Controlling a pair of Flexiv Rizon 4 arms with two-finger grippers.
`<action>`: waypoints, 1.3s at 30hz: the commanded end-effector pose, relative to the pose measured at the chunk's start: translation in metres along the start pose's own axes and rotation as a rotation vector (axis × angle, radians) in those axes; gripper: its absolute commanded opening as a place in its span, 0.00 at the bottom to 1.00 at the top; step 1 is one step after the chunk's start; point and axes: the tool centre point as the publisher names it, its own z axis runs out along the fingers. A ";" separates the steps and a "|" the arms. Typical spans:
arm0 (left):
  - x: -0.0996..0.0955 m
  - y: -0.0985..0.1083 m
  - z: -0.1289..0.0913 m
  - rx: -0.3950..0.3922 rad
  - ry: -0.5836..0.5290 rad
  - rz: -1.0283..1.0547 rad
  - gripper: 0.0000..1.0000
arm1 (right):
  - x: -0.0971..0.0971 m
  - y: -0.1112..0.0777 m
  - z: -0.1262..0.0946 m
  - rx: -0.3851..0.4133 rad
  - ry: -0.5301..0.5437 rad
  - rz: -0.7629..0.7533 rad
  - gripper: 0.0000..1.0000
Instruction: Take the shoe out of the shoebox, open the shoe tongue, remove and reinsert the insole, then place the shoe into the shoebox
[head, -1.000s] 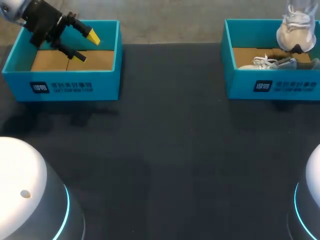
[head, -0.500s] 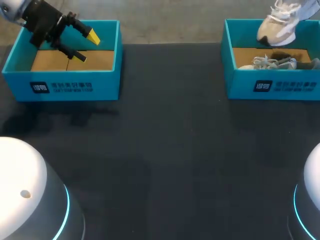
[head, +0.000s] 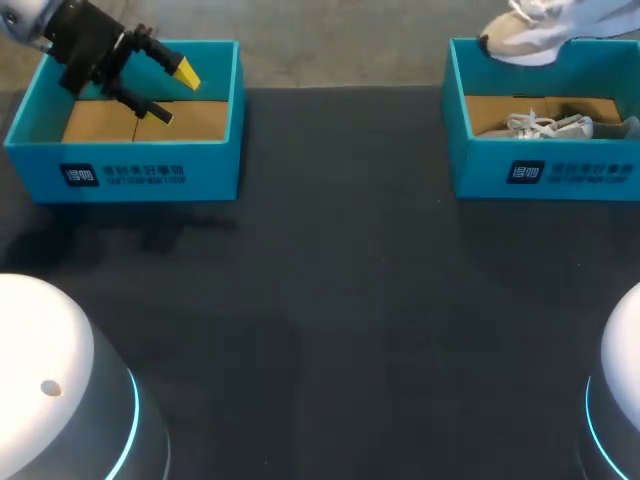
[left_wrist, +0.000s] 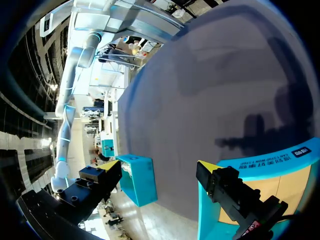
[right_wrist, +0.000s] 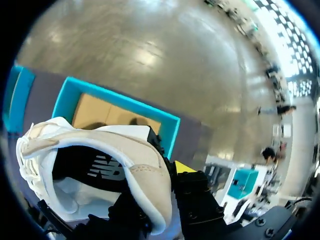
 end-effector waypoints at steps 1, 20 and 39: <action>0.000 0.000 -0.001 0.002 0.002 0.001 1.00 | -0.001 -0.002 -0.003 0.034 -0.015 0.420 0.00; 0.000 0.000 -0.001 0.002 0.002 0.001 1.00 | 0.004 -0.016 0.004 0.023 -0.055 0.459 0.00; 0.000 0.000 -0.001 0.002 0.002 0.001 1.00 | 0.004 -0.018 0.003 0.020 -0.048 0.451 0.00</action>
